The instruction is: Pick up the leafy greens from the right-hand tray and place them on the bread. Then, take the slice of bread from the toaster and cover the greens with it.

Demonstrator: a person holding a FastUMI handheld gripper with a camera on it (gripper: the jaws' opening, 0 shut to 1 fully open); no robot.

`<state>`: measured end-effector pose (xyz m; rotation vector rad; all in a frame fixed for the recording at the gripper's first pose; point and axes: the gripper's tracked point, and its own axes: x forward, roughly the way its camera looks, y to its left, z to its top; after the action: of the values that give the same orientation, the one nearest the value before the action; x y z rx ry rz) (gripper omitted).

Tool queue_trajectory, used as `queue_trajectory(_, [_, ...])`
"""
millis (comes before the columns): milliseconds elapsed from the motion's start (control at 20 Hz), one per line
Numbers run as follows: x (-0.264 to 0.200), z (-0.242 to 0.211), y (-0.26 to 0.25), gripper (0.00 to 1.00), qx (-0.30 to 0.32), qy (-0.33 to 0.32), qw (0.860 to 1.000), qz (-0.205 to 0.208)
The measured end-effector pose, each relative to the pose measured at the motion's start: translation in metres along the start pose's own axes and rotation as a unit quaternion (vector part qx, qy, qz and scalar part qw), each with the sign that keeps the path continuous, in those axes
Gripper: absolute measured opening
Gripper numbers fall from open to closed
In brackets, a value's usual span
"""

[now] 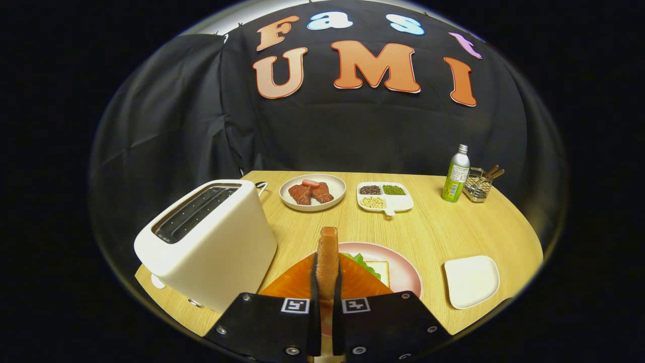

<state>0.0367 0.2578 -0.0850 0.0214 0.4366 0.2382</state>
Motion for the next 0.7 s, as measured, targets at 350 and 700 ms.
queue_trajectory(350, [0.005, -0.014, -0.034, 0.24, 0.022, 0.022, 0.999, -0.021])
queue_trajectory(700, [0.015, -0.036, -0.071, 0.47, 0.049, 0.058, 0.996, -0.043])
